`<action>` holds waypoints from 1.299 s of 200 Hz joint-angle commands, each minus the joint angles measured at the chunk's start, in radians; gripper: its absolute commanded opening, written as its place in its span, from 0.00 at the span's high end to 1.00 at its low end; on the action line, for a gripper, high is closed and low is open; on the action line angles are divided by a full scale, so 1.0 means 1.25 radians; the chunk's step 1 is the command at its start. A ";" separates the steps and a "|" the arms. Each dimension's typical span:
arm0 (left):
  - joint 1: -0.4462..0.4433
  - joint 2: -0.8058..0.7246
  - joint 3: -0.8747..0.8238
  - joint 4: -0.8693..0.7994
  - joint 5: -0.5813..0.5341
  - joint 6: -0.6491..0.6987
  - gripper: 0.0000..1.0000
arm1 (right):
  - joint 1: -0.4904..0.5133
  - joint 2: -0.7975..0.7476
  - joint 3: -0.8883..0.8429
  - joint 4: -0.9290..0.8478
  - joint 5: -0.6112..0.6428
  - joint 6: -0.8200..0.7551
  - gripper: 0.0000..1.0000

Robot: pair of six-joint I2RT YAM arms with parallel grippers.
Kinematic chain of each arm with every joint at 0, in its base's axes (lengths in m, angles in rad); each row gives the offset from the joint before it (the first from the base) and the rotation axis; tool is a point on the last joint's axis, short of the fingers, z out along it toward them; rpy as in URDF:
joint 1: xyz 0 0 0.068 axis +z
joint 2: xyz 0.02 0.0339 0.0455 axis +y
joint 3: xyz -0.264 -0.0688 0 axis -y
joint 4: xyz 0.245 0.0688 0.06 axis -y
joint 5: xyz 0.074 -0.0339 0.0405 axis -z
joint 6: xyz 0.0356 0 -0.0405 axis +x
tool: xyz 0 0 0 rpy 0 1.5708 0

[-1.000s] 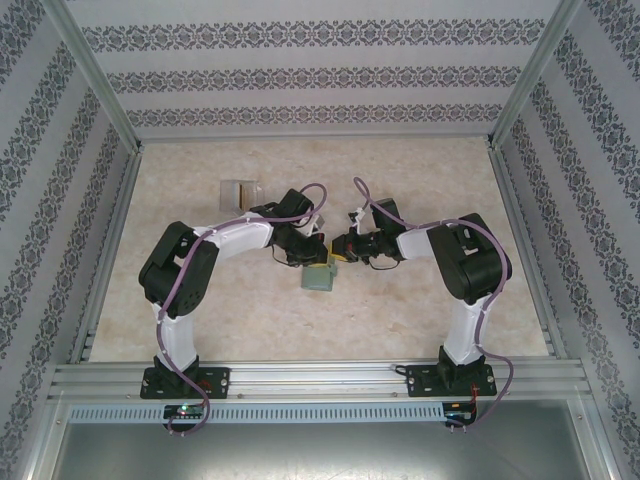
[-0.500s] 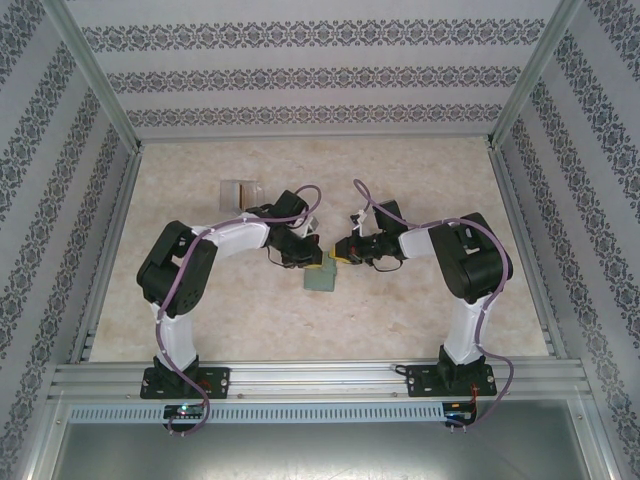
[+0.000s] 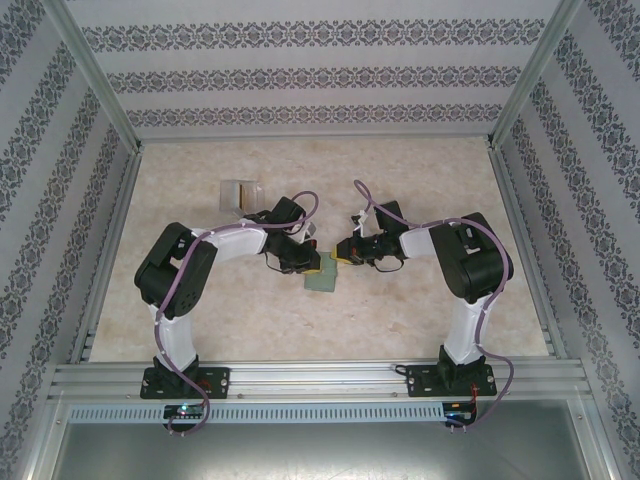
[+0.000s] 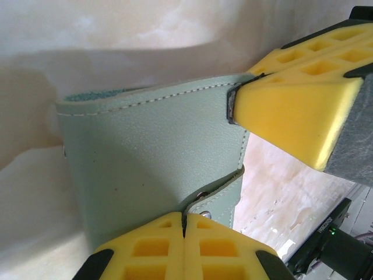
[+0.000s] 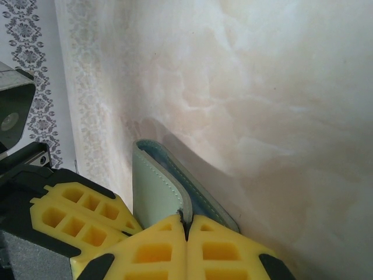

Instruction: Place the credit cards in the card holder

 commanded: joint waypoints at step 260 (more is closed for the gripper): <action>-0.003 0.060 0.034 -0.005 -0.021 0.012 1.00 | 0.007 -0.042 -0.023 -0.016 0.049 -0.003 0.93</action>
